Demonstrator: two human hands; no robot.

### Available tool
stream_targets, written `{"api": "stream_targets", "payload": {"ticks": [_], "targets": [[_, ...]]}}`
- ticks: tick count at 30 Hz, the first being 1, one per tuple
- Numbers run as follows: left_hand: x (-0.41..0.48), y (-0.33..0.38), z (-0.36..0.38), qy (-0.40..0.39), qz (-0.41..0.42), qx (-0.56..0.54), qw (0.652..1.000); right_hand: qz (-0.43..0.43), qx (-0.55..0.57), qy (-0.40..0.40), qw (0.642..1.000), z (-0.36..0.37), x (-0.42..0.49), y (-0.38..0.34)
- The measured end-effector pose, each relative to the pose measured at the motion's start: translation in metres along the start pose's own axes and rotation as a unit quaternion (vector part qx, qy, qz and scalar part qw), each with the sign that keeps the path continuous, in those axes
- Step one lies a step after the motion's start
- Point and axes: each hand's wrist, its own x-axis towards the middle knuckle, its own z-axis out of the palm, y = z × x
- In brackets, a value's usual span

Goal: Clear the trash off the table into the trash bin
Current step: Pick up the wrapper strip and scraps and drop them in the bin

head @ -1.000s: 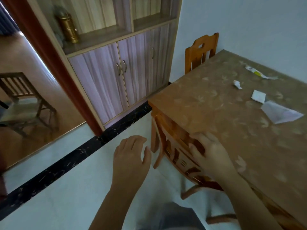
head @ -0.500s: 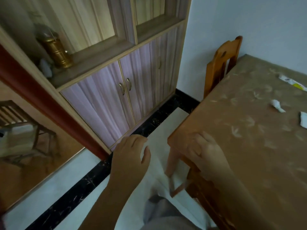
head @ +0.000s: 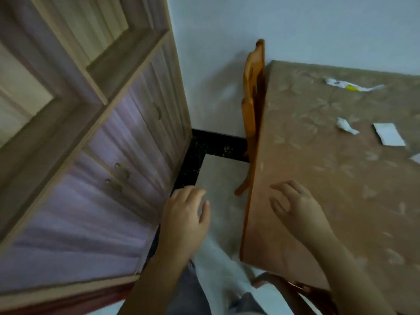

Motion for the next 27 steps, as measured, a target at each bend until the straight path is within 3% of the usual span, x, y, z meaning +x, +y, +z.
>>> {"api": "stream_targets", "payload": {"ticks": [6, 12, 20, 27], "targets": [[0.105, -0.043, -0.015, -0.039, 0.136, -0.058, 0.988, 0.117, -0.001, 0.072, 0.991, 0.013, 0.051, -0.046], [0.174, -0.056, -0.007, -0.057, 0.214, -0.102, 0.970, 0.171, -0.014, 0.096, 0.980, 0.023, 0.091, -0.072], [0.255, -0.050, 0.021, -0.094, 0.280, -0.119, 0.948, 0.257, -0.016, 0.118, 0.959, 0.033, 0.137, -0.040], [0.360, -0.022, 0.057, -0.121, 0.320, -0.081, 0.936, 0.282, 0.009, 0.192, 0.940, 0.015, 0.233, 0.022]]}}
